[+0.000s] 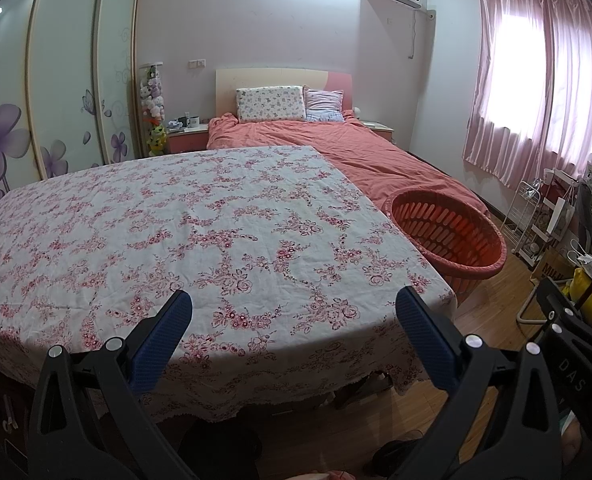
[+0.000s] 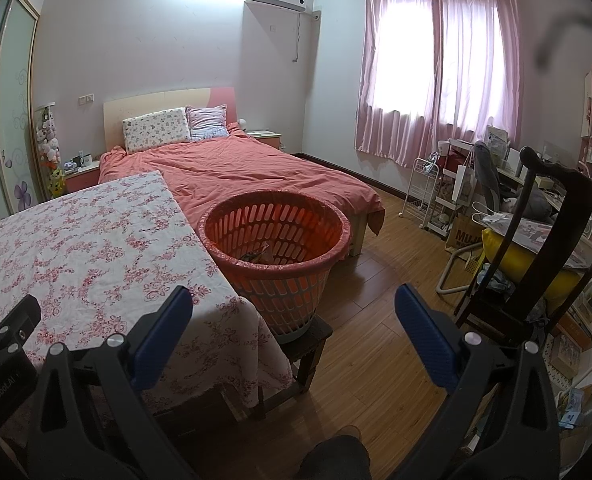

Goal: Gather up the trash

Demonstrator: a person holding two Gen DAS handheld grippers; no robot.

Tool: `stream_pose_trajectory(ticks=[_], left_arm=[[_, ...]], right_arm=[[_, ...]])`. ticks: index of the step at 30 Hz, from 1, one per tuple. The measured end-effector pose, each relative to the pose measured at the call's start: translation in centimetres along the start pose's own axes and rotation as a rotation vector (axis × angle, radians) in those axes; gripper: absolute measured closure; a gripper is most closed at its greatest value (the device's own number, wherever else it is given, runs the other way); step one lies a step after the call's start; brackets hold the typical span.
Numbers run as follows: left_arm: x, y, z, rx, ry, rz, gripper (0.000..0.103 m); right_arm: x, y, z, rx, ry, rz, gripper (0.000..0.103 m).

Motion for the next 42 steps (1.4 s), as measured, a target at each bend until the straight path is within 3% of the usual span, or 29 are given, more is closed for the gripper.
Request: stream_pose_trajectory(ticks=[42], left_arm=[[0.15, 0.24, -0.03, 0.005, -0.003, 0.006, 0.003]], right_arm=[[-0.04, 0.44, -0.1, 0.005, 0.002, 0.003, 0.004]])
Point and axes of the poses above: each gripper's, at about its wrist camera, not at the fingertips, and x roughly the way its jaws point, y to its left, z to its top, the point moved 6 cm from there along x, roughly the way its jaws point, and after that the axes turned 15 degrees about z, right-handed, at the moved point
